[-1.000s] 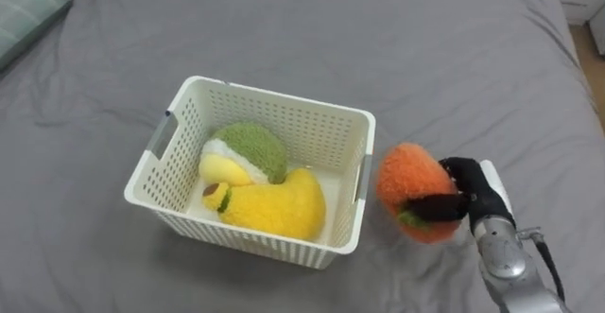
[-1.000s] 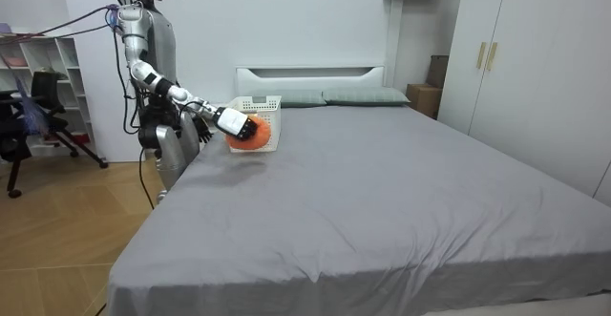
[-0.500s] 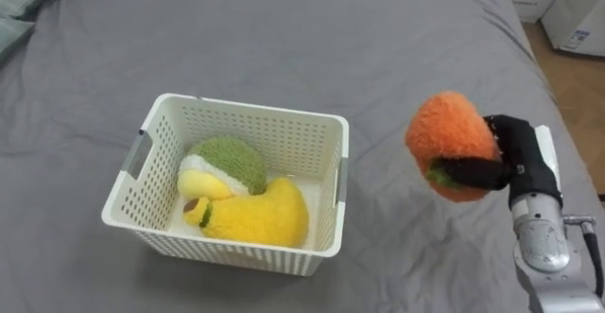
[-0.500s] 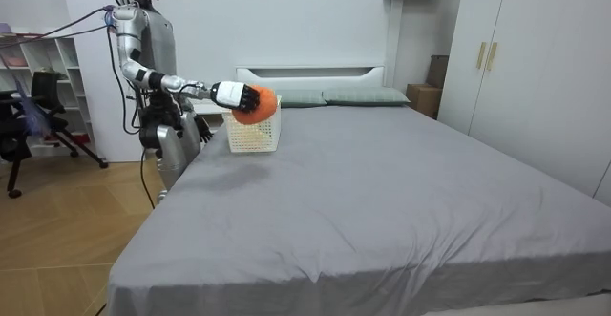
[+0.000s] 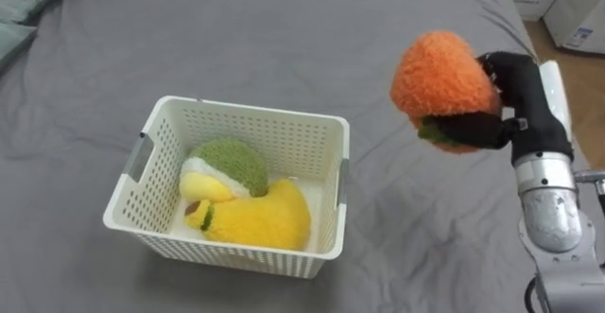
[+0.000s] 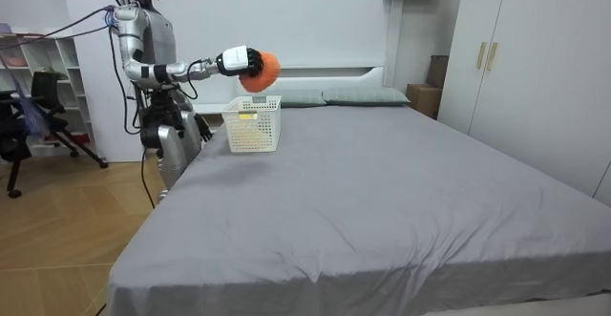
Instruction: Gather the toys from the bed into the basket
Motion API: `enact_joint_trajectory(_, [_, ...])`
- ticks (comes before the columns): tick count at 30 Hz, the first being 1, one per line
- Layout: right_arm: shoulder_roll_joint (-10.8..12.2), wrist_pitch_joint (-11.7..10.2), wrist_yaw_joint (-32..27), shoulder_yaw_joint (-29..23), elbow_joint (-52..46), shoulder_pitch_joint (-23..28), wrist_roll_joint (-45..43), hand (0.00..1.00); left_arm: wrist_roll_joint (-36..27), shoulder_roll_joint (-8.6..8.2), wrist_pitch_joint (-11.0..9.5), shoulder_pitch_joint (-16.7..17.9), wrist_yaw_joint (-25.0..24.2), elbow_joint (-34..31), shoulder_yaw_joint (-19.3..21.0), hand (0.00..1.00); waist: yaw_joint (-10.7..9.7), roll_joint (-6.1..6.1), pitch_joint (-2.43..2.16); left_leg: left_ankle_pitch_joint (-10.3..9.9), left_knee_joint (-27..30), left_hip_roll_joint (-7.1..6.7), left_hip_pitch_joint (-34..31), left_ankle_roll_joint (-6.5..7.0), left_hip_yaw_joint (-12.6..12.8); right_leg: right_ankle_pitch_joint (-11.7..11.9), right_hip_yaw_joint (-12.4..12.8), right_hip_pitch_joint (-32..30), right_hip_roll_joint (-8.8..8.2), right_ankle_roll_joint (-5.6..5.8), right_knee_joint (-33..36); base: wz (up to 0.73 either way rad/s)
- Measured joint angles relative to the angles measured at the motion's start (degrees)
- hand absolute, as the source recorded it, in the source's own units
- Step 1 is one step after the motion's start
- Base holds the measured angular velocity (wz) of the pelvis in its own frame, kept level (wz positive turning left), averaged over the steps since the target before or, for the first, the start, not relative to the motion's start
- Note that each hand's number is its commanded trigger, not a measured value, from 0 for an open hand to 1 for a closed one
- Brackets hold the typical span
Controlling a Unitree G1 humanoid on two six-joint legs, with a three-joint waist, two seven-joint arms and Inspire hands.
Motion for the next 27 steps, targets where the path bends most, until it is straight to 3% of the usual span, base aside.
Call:
enact_joint_trajectory(4, [-0.03, 0.19, 2.4, 1.47, -0.92, -1.29, -2.39, 1.0, 0.0, -0.15, -0.22, -0.53, 0.14, 0.06, -0.41, 0.0, 1.97, -0.64, 0.04, -0.09, 0.01, 0.01, 0.61, -0.02, 0.03, -0.01, 0.24, 0.43, 0.09, 0.01, 0.02, -0.01])
enact_joint_trajectory(11, [0.01, 0.96, 5.83, 6.49, -6.94, -3.81, -5.51, 1.0, 0.1, -0.23, -0.92, -0.76, -0.07, 0.06, -0.52, 0.0, 3.25, -1.34, 0.25, -0.09, 0.08, 0.01, 0.62, -0.01, -0.21, 0.0, 0.0, 0.6, 0.06, 0.0, 0.06, 0.01])
enact_joint_trajectory(15, [0.02, 1.34, 8.17, 10.11, -8.0, -6.99, -9.11, 1.0, 1.44, -0.38, -0.89, -1.78, -0.08, 0.16, -0.5, 0.0, 4.79, -1.67, 0.11, -0.12, 0.08, 0.01, 0.46, 0.02, -0.21, 0.0, -0.21, 0.46, 0.0, -0.01, 0.12, 0.0])
enact_joint_trajectory(27, [3.11, 3.12, 16.34, 20.16, -8.77, -8.43, -9.01, 1.0, 1.49, -1.3, -0.86, -4.5, 0.31, 0.48, -1.64, 0.0, 8.93, -2.31, -0.04, -0.13, 0.19, -0.08, -0.65, 0.03, -1.75, 0.02, -1.72, 0.39, -0.1, 0.01, 0.04, 0.07])
